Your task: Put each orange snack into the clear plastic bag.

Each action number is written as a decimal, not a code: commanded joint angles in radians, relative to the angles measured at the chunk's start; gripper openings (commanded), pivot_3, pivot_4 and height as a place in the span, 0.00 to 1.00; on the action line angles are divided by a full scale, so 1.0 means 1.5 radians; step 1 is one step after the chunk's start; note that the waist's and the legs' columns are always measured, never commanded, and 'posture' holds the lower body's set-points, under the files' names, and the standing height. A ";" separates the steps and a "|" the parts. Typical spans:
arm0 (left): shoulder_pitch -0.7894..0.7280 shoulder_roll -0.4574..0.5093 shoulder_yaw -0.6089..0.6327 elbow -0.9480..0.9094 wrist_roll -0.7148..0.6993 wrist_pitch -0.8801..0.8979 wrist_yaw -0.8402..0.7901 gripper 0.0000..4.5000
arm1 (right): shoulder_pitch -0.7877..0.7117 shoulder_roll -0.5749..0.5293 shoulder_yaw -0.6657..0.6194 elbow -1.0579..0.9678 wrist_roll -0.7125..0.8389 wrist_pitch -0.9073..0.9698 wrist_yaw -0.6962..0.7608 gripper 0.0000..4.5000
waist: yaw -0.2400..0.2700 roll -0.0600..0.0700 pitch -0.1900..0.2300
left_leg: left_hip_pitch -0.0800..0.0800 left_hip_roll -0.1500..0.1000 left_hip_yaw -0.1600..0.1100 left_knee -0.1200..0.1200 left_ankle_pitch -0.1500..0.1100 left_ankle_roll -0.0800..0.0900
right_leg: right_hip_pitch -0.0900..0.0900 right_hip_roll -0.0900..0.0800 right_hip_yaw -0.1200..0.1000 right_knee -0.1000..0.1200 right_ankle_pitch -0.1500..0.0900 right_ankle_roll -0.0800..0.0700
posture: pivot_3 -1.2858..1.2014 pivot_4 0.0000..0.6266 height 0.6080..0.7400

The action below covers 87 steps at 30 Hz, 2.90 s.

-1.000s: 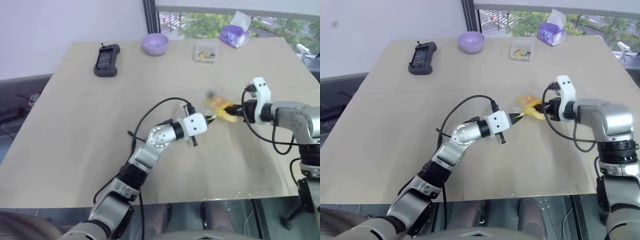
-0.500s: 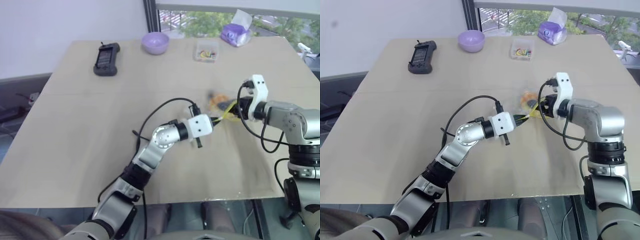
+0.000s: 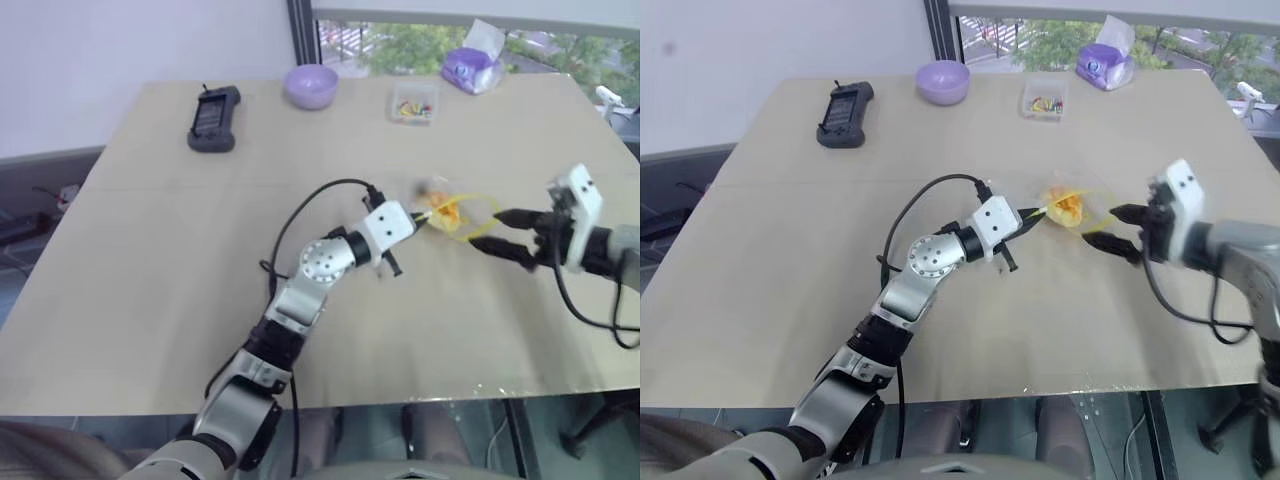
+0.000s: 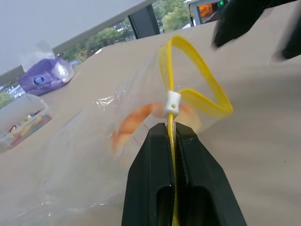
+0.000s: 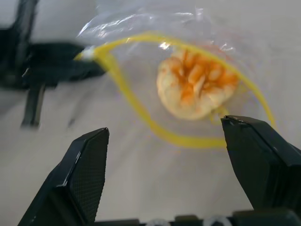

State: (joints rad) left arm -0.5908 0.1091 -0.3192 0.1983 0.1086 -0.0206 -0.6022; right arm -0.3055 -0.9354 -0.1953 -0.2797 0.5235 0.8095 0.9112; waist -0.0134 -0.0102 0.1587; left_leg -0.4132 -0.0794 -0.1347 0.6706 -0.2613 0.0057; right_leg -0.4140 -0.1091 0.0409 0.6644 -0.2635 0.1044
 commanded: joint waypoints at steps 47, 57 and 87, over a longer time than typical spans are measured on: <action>-0.126 0.037 0.054 -0.042 -0.022 -0.013 0.035 0.00 | -0.237 0.043 0.085 0.229 -0.419 -0.439 -0.193 0.01 | 0.000 0.000 0.000 | 0.000 0.001 0.001 0.001 0.000 0.000 | -0.001 0.000 0.002 0.000 0.001 0.001 | 0.52 0.24 1.00; -0.138 0.042 0.047 -0.016 -0.004 -0.039 0.055 0.00 | -0.231 0.030 0.079 0.174 -0.417 -0.415 -0.188 0.01 | -0.001 0.000 0.000 | 0.000 0.001 0.001 0.000 0.000 0.000 | -0.001 0.000 0.002 0.000 0.001 0.001 | 0.52 0.24 1.00; -0.063 0.057 -0.003 -0.038 -0.009 -0.056 -0.027 0.00 | -0.267 0.010 0.230 -0.049 -0.312 -0.283 0.098 0.63 | 0.001 0.000 0.000 | -0.001 0.000 0.000 0.001 0.000 0.000 | -0.001 0.000 0.001 0.000 0.001 0.001 | 0.52 0.24 1.00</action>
State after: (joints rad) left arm -0.6815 0.2002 -0.3207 0.1976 0.0964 -0.0817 -0.6371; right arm -0.6819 -0.9203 0.1524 -0.3293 0.0513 0.3882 1.0474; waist -0.0121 -0.0101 0.1585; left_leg -0.4141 -0.0787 -0.1343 0.6720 -0.2611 0.0056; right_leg -0.4149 -0.1090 0.0422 0.6641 -0.2627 0.1057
